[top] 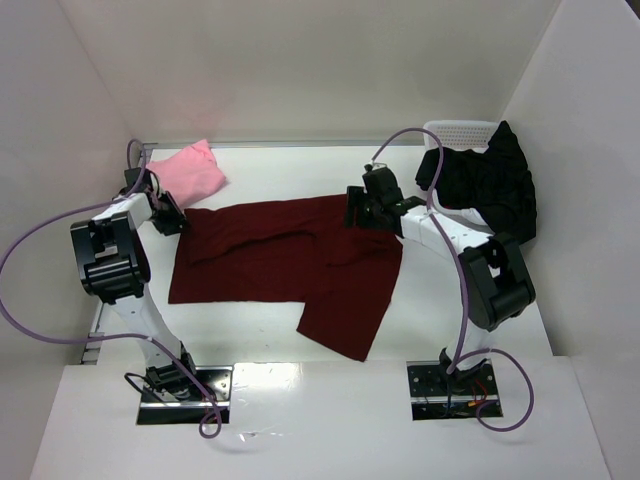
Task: Fold and stack the t-shirts
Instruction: Fold the flattened tshirt in 1/3 of the way
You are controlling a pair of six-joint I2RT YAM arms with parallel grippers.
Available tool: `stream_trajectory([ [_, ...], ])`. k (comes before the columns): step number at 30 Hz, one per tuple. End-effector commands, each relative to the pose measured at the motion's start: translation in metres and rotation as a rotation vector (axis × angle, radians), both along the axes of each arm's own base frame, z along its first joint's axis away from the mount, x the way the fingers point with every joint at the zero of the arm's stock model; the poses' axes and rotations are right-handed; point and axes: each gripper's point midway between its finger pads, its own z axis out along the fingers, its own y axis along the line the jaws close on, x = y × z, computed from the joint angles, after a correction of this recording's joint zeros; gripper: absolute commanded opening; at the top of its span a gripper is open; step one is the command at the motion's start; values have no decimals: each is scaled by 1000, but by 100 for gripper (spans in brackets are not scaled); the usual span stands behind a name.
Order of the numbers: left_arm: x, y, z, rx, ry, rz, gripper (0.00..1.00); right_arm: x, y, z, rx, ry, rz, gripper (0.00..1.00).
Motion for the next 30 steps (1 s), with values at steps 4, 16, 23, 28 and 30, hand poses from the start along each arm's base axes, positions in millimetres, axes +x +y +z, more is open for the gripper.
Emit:
stream_trajectory([
  [4, 3, 6, -4, 24, 7, -14, 39, 19, 3, 18, 17, -55, -20, 74],
  [16, 6, -2, -14, -23, 9, -50, 17, 19, 4, 18, 30, -50, -33, 74],
  [23, 21, 0, 12, -10, -62, -68, 10, 19, 4, 22, 34, -59, -32, 74],
  [28, 35, 7, 24, 17, -97, -73, 0, 17, 3, 18, 36, -48, -39, 74],
  [30, 34, 5, 19, 6, -89, -77, 0, 15, 3, 17, 32, -40, -39, 74],
])
